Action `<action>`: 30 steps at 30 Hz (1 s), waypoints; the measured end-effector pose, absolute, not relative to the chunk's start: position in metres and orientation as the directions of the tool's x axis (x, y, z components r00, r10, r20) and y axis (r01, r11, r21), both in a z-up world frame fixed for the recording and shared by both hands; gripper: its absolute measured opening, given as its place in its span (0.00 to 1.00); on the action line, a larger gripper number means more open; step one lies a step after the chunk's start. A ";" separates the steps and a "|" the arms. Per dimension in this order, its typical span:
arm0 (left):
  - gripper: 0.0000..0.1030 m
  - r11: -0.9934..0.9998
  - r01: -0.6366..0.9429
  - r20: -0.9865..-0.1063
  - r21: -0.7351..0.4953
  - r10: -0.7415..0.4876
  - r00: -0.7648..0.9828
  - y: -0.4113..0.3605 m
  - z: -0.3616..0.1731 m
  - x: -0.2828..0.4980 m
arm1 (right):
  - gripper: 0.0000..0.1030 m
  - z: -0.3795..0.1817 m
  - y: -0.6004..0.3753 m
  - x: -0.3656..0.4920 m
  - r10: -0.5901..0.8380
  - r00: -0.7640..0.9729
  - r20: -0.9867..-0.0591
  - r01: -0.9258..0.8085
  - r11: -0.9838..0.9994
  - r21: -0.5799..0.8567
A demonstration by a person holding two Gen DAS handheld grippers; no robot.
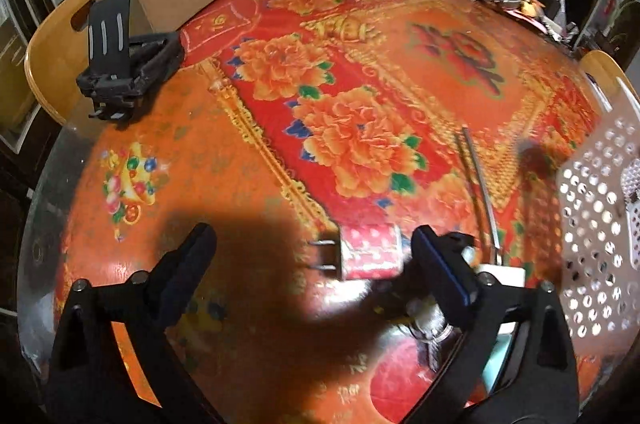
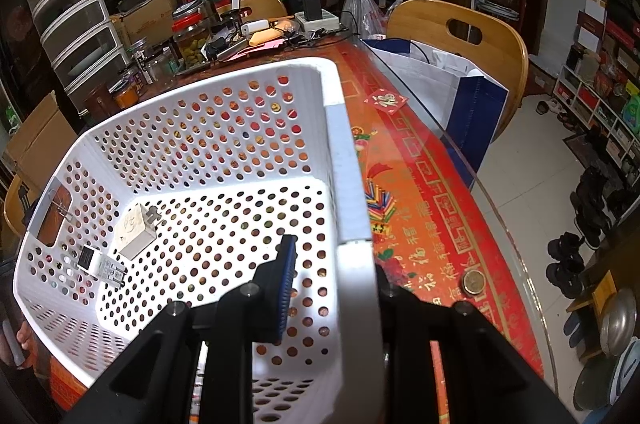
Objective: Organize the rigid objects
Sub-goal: 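Grasp the pink patterned charger with the left tool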
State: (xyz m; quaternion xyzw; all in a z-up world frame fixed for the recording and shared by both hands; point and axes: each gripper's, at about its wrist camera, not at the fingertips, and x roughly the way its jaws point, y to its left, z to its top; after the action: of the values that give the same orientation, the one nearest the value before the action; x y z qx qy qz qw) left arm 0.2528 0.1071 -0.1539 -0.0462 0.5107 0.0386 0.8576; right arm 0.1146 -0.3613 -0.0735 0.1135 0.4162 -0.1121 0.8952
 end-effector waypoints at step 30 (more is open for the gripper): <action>0.40 0.996 -0.085 -0.836 -0.034 0.018 0.548 0.099 -0.136 0.241 | 0.23 -0.072 -0.360 0.113 -0.108 0.630 -0.769 0.294 0.950 0.108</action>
State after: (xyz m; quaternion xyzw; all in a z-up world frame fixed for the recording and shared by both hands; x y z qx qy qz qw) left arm 0.2411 0.0995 -0.1358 -0.0354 0.4744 0.0293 0.8791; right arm 0.1127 -0.3596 -0.0723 0.1120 0.4153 -0.1120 0.8958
